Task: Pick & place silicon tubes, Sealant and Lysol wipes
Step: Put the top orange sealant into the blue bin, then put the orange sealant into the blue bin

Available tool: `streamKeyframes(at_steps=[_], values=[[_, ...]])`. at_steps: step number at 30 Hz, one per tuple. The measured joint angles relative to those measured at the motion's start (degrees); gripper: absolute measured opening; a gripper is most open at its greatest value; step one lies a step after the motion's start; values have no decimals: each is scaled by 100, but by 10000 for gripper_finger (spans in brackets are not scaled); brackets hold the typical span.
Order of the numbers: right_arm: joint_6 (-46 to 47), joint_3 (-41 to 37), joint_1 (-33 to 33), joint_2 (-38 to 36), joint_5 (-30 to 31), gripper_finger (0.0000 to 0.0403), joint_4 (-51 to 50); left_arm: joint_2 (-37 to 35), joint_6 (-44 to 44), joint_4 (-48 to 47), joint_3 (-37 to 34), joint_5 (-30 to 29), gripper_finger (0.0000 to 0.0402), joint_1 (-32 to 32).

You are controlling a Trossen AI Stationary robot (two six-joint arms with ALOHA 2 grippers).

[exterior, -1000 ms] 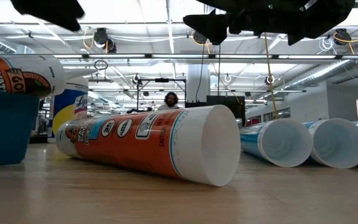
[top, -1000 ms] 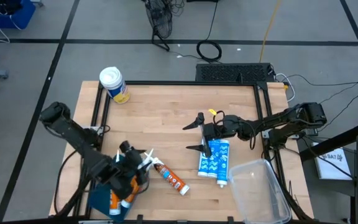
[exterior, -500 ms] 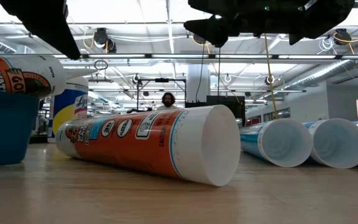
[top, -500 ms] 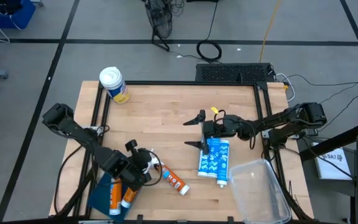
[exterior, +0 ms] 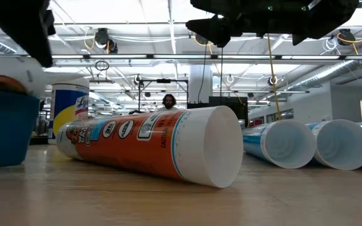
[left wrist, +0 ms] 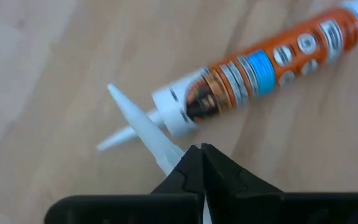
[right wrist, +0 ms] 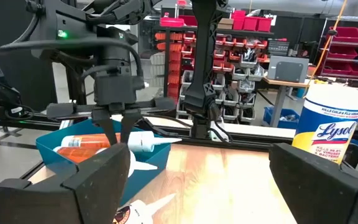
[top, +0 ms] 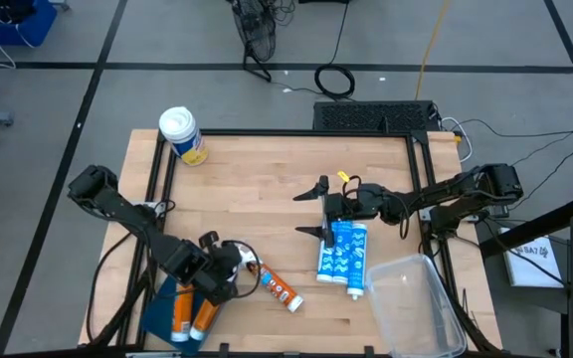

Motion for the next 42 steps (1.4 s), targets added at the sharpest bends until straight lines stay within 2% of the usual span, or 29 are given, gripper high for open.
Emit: streamKeyframes(at_steps=[5,9,14,22,27,30,37,42], values=[[0,0,0,0,-2,359,0,2,-211,-23,0,458,10,-12],[0,0,0,0,-2,359,0,2,-302,-37,0,541,4,-88],[0,0,0,0,-3,359,0,1,-179,69,0,536,17,-187],[85,0,0,0,-38,359,-21,0,1382,1351,0,552,5,-184],[288,0,8,-2,-748,359,-291,0,1963,1576,0,537,30,-181],[347,0,74,-2,-1081,359,-411,0,2080,1576,0,371,42,-181],[169,0,230,-2,-1071,359,-491,0,2792,1618,0,-659,62,-114],[131,0,230,-2,-1071,359,-516,0,2657,1702,0,-809,113,420]])
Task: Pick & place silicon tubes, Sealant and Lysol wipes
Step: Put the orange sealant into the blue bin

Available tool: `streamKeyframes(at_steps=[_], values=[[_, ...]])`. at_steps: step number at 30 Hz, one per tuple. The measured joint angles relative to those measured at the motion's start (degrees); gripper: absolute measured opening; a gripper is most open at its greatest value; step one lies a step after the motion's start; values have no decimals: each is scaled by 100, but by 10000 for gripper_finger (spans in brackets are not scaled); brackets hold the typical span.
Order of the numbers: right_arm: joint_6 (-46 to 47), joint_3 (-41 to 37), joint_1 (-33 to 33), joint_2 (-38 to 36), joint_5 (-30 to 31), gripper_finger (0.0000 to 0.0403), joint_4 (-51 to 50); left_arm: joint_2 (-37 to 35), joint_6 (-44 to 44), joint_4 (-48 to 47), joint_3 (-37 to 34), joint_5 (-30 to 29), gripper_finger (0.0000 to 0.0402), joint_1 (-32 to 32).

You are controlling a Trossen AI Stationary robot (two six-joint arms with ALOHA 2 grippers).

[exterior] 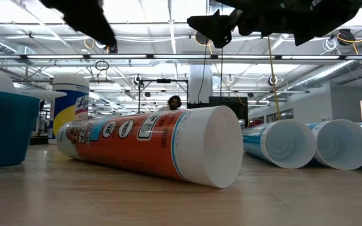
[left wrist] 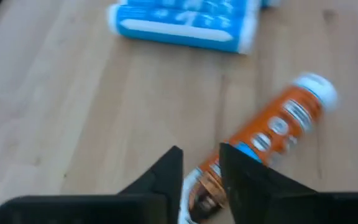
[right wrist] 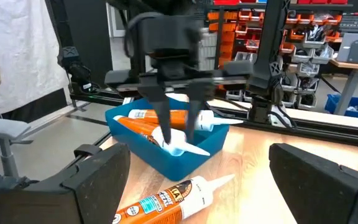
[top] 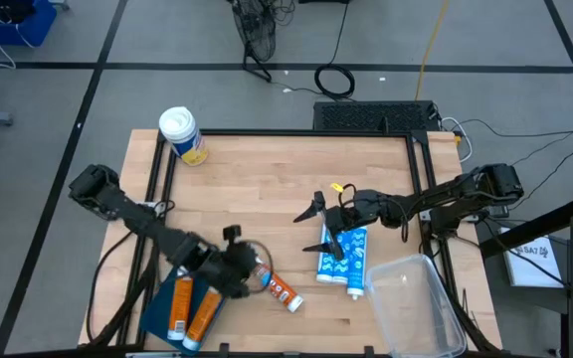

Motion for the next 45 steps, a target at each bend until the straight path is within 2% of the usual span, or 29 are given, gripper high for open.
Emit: streamKeyframes(at_steps=[2,5,9,13,15,18,21,24,26,37,40,45], values=[[-3,0,0,0,2,359,0,-1,-139,197,-17,25,142,202],[-75,0,-2,0,2,359,-2,-8,142,639,-205,532,183,455],[-92,0,-2,0,4,359,-43,-7,1052,1418,-629,1321,218,555],[-110,0,-2,0,7,359,-176,-4,2101,2319,-1240,1873,226,446],[-111,0,-2,0,7,359,-238,-4,2517,2689,-1460,2061,219,358],[-111,0,-2,0,7,359,-275,-4,2803,3028,-1716,2226,185,244],[-132,0,-2,0,7,359,-261,-2,2841,3514,-1907,2311,123,218],[-135,0,-2,0,7,359,-242,-1,2843,3846,-2035,2505,42,256],[-136,0,-2,0,7,359,-184,93,2740,4071,-2051,2613,13,311],[-133,0,-2,0,9,359,-102,1299,2787,4289,-1878,2701,8,553],[-133,0,-2,0,8,359,-68,1376,2785,4273,-1823,2370,4,646],[-133,0,-2,0,11,359,-35,1193,2986,4155,-1823,1243,14,757]])
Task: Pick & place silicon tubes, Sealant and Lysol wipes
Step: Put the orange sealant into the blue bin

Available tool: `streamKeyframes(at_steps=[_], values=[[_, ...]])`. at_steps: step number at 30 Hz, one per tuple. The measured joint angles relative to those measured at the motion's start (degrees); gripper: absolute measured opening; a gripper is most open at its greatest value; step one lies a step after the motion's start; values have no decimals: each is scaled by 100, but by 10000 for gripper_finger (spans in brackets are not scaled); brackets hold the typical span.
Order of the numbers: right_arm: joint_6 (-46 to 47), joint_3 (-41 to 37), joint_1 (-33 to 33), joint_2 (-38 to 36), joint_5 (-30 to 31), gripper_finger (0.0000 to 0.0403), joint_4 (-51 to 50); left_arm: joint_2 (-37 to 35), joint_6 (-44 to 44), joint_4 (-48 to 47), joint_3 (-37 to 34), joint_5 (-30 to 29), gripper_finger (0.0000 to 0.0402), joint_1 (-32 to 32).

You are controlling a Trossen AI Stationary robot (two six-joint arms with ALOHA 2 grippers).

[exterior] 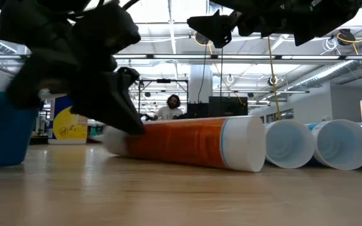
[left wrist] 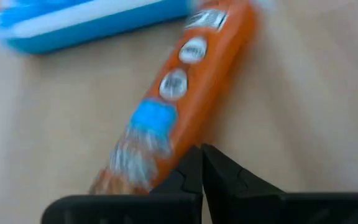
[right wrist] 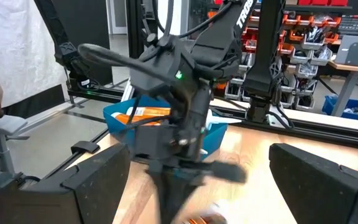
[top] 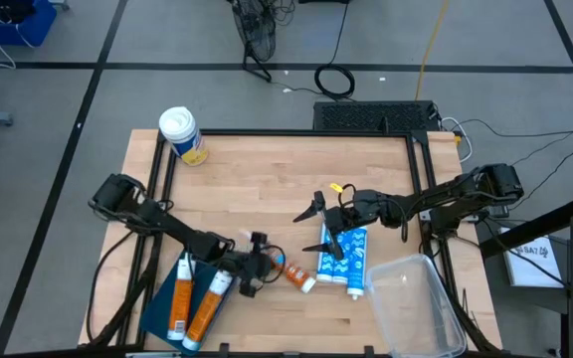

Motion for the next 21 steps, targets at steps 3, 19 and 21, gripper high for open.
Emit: streamKeyframes(at_steps=[3,19,21], values=[[30,0,0,0,9,359,-2,-156,133,-153,-3,-733,10,59],[699,2,113,0,10,359,-1178,-1026,-73,-688,-2,-1535,17,100],[895,2,185,0,15,359,-1414,-1026,-73,-709,-2,-1530,10,97]])
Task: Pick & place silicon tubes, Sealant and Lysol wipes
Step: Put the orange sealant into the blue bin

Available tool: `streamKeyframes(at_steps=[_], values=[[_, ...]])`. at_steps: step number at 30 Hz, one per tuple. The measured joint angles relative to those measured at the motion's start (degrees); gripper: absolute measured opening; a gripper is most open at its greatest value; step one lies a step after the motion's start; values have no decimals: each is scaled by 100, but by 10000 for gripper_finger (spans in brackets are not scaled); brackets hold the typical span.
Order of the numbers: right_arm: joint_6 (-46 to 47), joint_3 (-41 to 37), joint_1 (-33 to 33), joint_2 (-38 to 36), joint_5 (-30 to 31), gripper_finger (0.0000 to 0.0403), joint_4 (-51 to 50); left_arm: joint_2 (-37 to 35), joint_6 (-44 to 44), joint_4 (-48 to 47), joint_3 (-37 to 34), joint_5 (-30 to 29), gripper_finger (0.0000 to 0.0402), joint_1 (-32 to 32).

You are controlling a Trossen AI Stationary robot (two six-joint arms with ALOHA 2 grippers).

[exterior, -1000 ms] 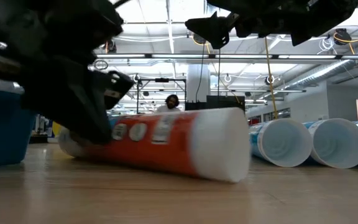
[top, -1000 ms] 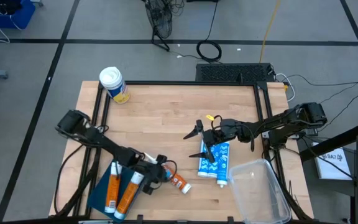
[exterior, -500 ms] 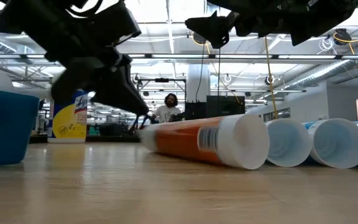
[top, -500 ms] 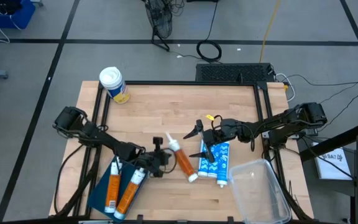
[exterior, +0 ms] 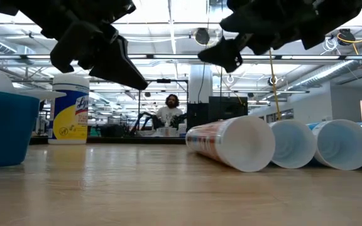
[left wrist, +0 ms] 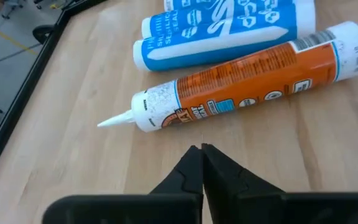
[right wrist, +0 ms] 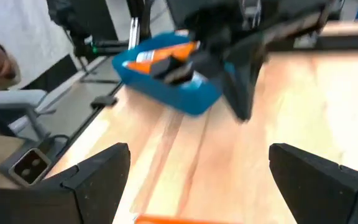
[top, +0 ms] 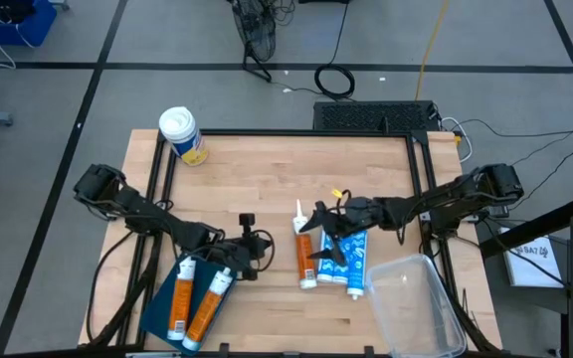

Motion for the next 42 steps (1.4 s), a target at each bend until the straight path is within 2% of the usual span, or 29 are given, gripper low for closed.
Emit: streamKeyframes(at_steps=[4,7,9,12,21,25,29,35,38,42], values=[[860,134,195,0,355,359,-587,0,-2,-168,0,0,5,6],[1480,703,419,0,1142,359,-2247,0,4,-268,0,0,20,6],[1874,1200,592,105,1871,359,-3460,0,49,-299,0,0,31,6],[2559,1849,780,407,2539,359,-4659,0,222,-316,0,2,45,22],[4208,2817,982,1886,2463,359,-4970,2,316,-450,0,-2,62,180],[5028,3270,974,2579,1853,359,-4896,2,337,-717,0,-4,62,200],[5722,3582,979,3012,1367,359,-4655,2,447,-910,0,-5,63,209],[6168,3721,1004,3372,1412,357,-4609,2,640,-998,-1,-6,63,243],[6179,3718,1048,3587,1648,339,-4944,2,755,-982,0,-11,63,258],[6083,3713,1099,3882,1969,275,-5253,2,791,-970,0,-8,63,324]])
